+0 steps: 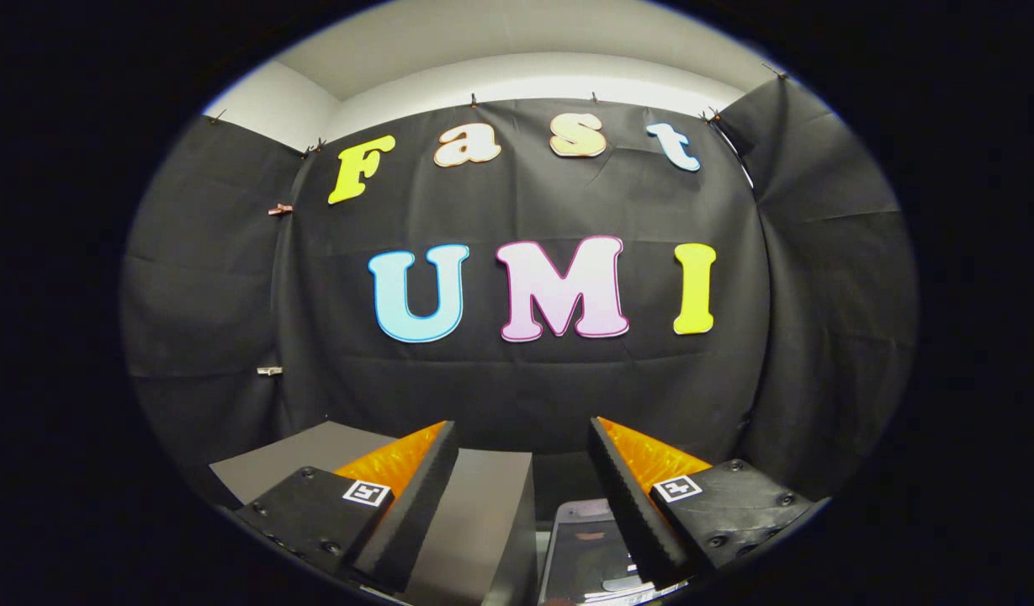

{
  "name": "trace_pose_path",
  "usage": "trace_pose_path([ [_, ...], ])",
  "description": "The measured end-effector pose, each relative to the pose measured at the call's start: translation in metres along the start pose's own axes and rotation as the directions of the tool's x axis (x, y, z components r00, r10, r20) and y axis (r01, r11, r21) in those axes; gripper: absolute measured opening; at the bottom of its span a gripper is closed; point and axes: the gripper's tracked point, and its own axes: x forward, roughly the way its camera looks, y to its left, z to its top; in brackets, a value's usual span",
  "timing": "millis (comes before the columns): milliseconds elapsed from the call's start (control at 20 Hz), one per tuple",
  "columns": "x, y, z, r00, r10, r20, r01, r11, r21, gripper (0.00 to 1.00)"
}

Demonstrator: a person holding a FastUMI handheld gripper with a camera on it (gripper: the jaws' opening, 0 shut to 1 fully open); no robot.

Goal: Put the clothes into the washing machine and then close the washing machine lid.

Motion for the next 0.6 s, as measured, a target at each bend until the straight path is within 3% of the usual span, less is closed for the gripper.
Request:
trace_pose_path([
  [600,-0.004,0.008,-0.003,1.0,0.016,-0.016,-0.017,1.0,-0.018,0.98],
])
